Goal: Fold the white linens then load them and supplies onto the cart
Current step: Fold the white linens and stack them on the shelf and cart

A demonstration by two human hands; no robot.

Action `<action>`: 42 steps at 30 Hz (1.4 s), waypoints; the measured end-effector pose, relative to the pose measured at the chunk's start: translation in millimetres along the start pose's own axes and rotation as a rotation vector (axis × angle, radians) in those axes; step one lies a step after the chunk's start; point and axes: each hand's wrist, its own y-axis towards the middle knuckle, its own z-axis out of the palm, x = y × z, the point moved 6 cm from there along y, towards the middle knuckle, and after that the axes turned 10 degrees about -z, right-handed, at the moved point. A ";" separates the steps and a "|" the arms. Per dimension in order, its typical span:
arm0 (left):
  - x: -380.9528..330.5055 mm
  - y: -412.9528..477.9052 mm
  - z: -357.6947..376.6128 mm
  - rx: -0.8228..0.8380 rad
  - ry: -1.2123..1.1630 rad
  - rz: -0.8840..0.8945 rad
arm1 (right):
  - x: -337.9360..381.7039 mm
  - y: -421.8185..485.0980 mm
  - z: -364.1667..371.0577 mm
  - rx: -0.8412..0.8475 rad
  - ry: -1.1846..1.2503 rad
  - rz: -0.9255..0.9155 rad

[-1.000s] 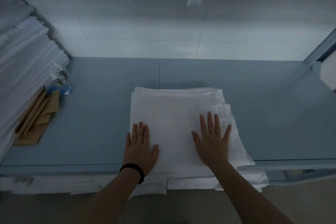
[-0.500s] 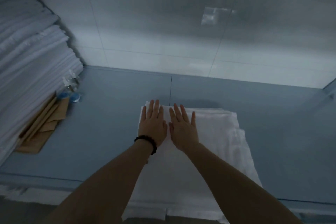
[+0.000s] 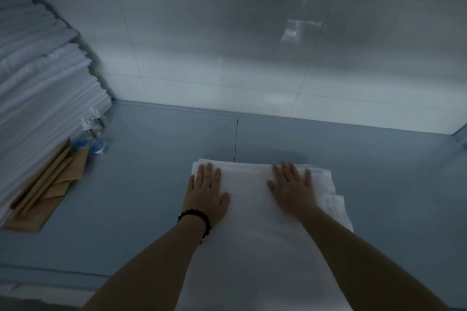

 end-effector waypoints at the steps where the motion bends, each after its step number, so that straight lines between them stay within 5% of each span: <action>1: 0.1 0.8 0.3 0.002 0.001 0.000 | -10.3 -2.0 -1.2 -0.032 0.006 0.045; 21: 15.3 0.8 1.2 0.117 -0.090 0.057 | -71.7 -76.9 13.7 -0.003 0.380 0.314; 28: 44.0 -57.8 6.7 0.136 -0.303 -0.369 | -81.6 -128.3 23.2 -0.004 0.478 0.493; 33: 37.0 -67.7 7.6 0.205 -0.528 -0.411 | -70.2 -132.7 28.9 -0.027 0.581 0.524; 42: 28.8 -72.8 3.1 0.205 -0.515 -0.428 | -61.4 -127.7 27.0 -0.083 0.754 0.518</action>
